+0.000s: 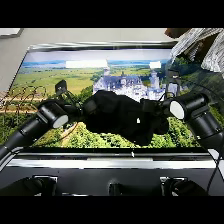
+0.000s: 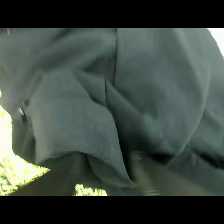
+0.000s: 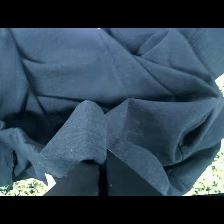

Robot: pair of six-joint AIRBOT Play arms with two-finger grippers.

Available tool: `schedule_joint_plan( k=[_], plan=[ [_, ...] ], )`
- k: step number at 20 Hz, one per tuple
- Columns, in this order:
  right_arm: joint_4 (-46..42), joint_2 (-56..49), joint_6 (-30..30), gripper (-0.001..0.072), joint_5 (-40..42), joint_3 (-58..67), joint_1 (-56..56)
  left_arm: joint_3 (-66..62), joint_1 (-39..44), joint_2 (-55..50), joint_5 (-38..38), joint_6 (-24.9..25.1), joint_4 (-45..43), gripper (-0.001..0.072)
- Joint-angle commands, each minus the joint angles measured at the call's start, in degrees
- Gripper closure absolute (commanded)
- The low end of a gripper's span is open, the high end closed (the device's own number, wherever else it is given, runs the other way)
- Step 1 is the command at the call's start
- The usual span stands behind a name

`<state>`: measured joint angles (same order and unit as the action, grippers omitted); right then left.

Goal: Fold the clothes and pants, and hang the long-sleeved shirts on hangers.

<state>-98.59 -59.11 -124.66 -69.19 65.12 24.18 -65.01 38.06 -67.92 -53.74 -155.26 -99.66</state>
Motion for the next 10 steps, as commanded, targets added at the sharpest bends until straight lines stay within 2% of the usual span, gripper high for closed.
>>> schedule_joint_plan(
  k=[1, 2, 3, 6, 8, 10],
  plan=[
    [1.07, 0.13, -0.24, 0.0689, 0.11, -0.33, 0.07, -1.51, -7.3, 2.25, -0.46, 10.67, 1.9, 0.0154],
    [1.07, 0.13, -0.24, 0.0689, 0.11, -0.33, 0.07, -1.97, -11.32, 3.87, -2.08, 15.65, 3.82, 0.0114],
    [1.07, 0.13, -0.13, 0.0689, 0.11, -0.33, 0.07, -1.99, -15.56, 5.7, -4.04, 19.54, 5.01, 0.0108],
    [1.07, 0.13, 0.42, 0.0689, 0.09, -0.33, 0.07, -1.55, -31.12, 11.96, -11.26, 32.24, 5.2, 0.0108],
    [1.16, 0.13, 0.44, 0.0689, 0.11, -0.33, 0.07, -1.31, -41.81, 15.02, -14.62, 42.95, 5.2, 0.0109],
    [1.33, 0.13, 0.46, 0.0688, 0.15, -0.33, 0.07, -1.33, -50.95, 15.89, -17.94, 50.58, 5.18, 0.0109]
  ],
)
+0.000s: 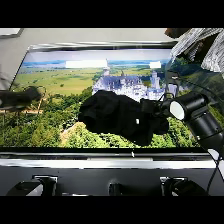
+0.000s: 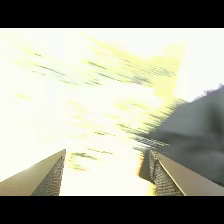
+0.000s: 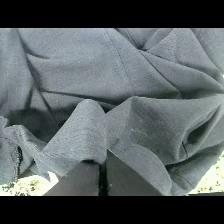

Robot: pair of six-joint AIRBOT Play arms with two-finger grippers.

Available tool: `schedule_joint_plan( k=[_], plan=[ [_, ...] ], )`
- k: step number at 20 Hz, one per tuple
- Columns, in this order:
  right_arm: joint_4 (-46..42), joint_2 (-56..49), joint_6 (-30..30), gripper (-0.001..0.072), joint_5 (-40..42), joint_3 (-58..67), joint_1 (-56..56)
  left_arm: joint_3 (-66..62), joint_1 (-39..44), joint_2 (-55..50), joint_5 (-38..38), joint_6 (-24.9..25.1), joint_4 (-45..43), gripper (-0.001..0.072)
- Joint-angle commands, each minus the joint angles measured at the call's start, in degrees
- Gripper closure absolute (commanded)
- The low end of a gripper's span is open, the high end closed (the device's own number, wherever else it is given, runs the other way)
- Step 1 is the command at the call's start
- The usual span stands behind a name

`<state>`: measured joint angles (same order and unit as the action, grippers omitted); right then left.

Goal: Fold the clothes and pants, and hang the long-sleeved shirts on hangers.

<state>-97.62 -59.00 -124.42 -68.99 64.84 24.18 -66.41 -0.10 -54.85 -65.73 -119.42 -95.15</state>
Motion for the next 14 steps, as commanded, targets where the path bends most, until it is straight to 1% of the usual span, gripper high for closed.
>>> schedule_joint_plan(
  k=[1, 3, 5, 6, 7, 8, 10, 11, 13, 14],
  plan=[
    [0.55, 0.02, 0.31, 0.0688, -0.04, -0.04, 0.07, 0.09, -16.24, 2.67, -8.04, 17.03, 0.7, 0.0109],
    [0.61, 0.02, 0.61, 0.0688, -0.07, -0.04, 0.07, 0.09, -20.92, 2.12, -10.51, 20.9, 0.7, 0.0109],
    [0.9, 0.02, 1.29, 0.0687, -0.11, -0.04, 0.07, 0.96, -23.28, 2.01, -9.51, 20.92, 0.5, 0.0109],
    [0.94, 0.02, 1.29, 0.0687, -0.11, -0.04, 0.04, 2.12, -24.06, 2.01, -7.65, 21.86, 0.04, 0.0086],
    [0.96, 0.02, 1.7, 0.0687, -0.09, -0.04, 0.04, 3.76, -25.33, 1.99, -6.05, 24.74, 0.0, 0.0024],
    [0.94, 0.02, 2.36, 0.0687, -0.11, -0.04, 0.04, 5.68, -26.8, 1.95, -4.96, 27.69, 0.63, 0.0024],
    [0.92, 0.0, 2.54, 0.0687, -0.04, -0.04, 0.02, 10.58, -30.45, 1.75, -3.69, 37.27, 3.67, 0.0026],
    [0.92, 0.0, 2.54, 0.0687, -0.07, -0.04, 0.0, 13.27, -32.3, 1.7, -2.62, 41.27, 5.18, 0.0026],
    [0.94, 0.0, 2.51, 0.0687, -0.35, -0.04, 0.0, 18.01, -35.45, 1.7, 0.46, 47.36, 8.13, 0.0034],
    [0.94, 0.0, 2.51, 0.0687, -0.79, -0.04, 0.0, 20.06, -36.54, 1.64, 1.84, 51.34, 10.23, 0.0039]
  ],
)
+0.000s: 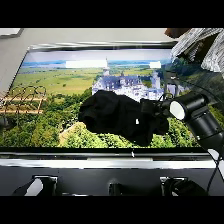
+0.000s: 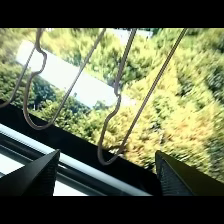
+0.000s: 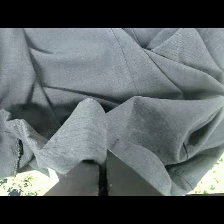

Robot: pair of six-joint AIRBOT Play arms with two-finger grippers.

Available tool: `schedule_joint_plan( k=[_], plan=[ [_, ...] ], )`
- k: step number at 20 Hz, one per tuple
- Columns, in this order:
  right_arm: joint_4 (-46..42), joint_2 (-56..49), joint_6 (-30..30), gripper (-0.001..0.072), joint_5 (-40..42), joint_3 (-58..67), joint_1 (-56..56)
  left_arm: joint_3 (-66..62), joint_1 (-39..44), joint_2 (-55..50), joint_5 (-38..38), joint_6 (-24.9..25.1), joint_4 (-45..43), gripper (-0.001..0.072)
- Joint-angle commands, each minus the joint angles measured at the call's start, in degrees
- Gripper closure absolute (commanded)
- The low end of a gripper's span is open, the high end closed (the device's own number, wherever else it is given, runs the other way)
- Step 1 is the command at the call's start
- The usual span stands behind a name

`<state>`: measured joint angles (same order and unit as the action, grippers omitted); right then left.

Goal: Fold the clothes and pants, and hang the long-sleeved shirts on hangers.

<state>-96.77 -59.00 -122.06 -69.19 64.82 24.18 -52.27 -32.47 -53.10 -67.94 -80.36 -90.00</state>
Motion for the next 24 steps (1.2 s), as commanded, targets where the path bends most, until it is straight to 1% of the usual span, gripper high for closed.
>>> schedule_joint_plan(
  k=[1, 3, 5, 7, 10, 11, 14, 19, 20, 21, 24],
  plan=[
    [0.09, 0.0, 0.15, 0.0687, -1.31, -0.02, 0.0, 7.56, -4.83, -0.39, 4.85, 16.35, 7.06, 0.0041],
    [0.09, 0.0, 0.15, 0.0687, -3.21, -0.02, 0.0, 10.05, -5.05, -1.86, 5.29, 22.51, 9.01, 0.0041],
    [0.07, 0.0, 0.17, 0.0687, -3.91, -0.02, 0.0, 11.17, -5.05, -4.31, 6.16, 25.07, 9.7, 0.0041],
    [0.07, 0.0, 0.17, 0.0686, -3.87, -0.02, 0.0, 11.17, -5.05, -7.34, 8.11, 25.4, 9.75, 0.0041],
    [0.04, 0.0, 0.17, 0.0686, -3.89, -0.02, 0.0, 11.17, -4.85, -11.1, 9.11, 28.15, 10.73, 0.0041],
    [0.04, 0.0, 0.15, 0.0686, -3.85, -0.02, 0.0, 11.17, -4.66, -12.07, 9.16, 28.22, 10.69, 0.0041],
    [0.02, 0.0, 0.15, 0.0686, -3.85, -0.02, 0.0, 11.17, -4.17, -13.97, 9.81, 31.58, 10.49, 0.0044],
    [-0.33, 0.0, 0.15, 0.0686, -3.76, -0.02, 0.0, 11.17, -4.09, -15.28, 13.49, 31.56, 10.49, 0.0051],
    [-0.37, 0.0, 0.15, 0.0686, -3.76, -0.02, 0.0, 11.17, -4.09, -15.74, 13.94, 31.58, 10.49, 0.0066],
    [-0.44, 0.0, 0.15, 0.0686, -3.76, -0.02, 0.0, 11.17, -4.09, -16.15, 14.34, 31.58, 10.47, 0.0129],
    [-0.9, 0.0, 0.15, 0.0686, -3.76, -0.02, 0.0, 11.17, -4.09, -17.35, 15.15, 31.58, 10.47, 0.0258]
  ],
)
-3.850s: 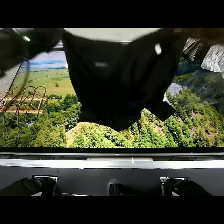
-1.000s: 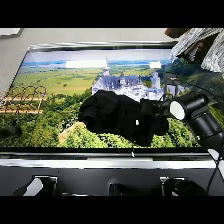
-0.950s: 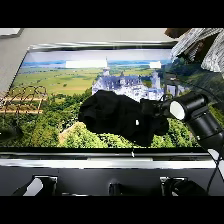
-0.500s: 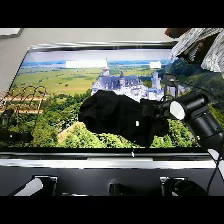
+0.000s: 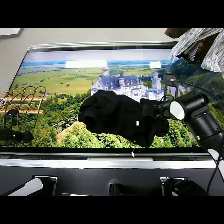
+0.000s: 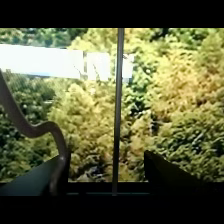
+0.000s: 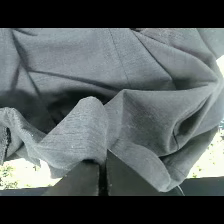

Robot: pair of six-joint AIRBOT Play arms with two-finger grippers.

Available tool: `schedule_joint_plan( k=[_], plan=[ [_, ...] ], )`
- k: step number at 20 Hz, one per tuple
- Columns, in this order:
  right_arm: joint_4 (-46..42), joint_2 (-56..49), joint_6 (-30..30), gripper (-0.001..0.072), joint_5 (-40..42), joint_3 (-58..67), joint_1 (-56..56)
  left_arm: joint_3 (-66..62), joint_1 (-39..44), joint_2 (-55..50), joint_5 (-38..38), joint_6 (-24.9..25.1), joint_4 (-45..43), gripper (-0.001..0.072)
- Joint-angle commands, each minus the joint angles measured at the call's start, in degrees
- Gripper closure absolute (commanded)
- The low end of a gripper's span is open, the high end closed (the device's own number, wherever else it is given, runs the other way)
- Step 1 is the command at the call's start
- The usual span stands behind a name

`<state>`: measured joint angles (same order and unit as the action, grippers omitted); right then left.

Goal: Fold the clothes and pants, and hang the long-sleeved shirts on hangers.

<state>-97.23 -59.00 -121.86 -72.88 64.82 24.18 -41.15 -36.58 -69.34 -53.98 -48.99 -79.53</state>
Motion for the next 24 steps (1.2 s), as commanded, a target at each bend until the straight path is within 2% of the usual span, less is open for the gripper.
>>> schedule_joint_plan(
  k=[1, 3, 4, 5, 6, 10, 15, 21, 24],
  plan=[
    [-0.76, 0.0, -0.04, 0.0686, -0.04, -0.02, 0.0, 0.04, 0.02, -1.62, 1.2, 0.22, 0.0, 0.026],
    [-1.77, 0.0, -0.07, 0.0686, -0.07, -0.02, 0.0, 0.04, 0.02, -2.51, 1.62, 0.2, 0.02, 0.0261],
    [-2.01, 0.0, -0.04, 0.0686, -0.09, -0.02, 0.0, 0.04, 0.02, -2.84, 2.05, 0.2, 0.02, 0.0291],
    [-2.03, 0.0, -0.07, 0.0686, -0.09, -0.02, 0.0, 0.04, 0.02, -2.93, 2.6, 0.2, 0.02, 0.0415],
    [-2.03, 0.0, -0.07, 0.0686, -0.09, -0.02, 0.0, 0.04, 0.02, -2.93, 3.13, 0.2, 0.02, 0.0488],
    [-2.25, 0.0, -0.09, 0.0686, -0.07, -0.02, 0.0, -0.11, 0.04, -2.84, 4.15, 0.17, 0.09, 0.0678],
    [-3.52, 0.0, -0.28, 0.0686, -0.07, -0.02, 0.0, -1.16, 2.29, 0.35, 5.86, 0.15, 1.18, 0.0689],
    [-4.17, 0.0, -0.28, 0.0686, 0.02, -0.02, 0.0, -8.74, 4.48, 4.61, 6.08, -0.09, 9.88, 0.069],
    [-4.42, 0.0, -0.26, 0.0686, 0.0, -0.02, 0.0, -12.39, 6.78, 6.95, 7.02, -2.8, 10.16, 0.0691]
  ],
)
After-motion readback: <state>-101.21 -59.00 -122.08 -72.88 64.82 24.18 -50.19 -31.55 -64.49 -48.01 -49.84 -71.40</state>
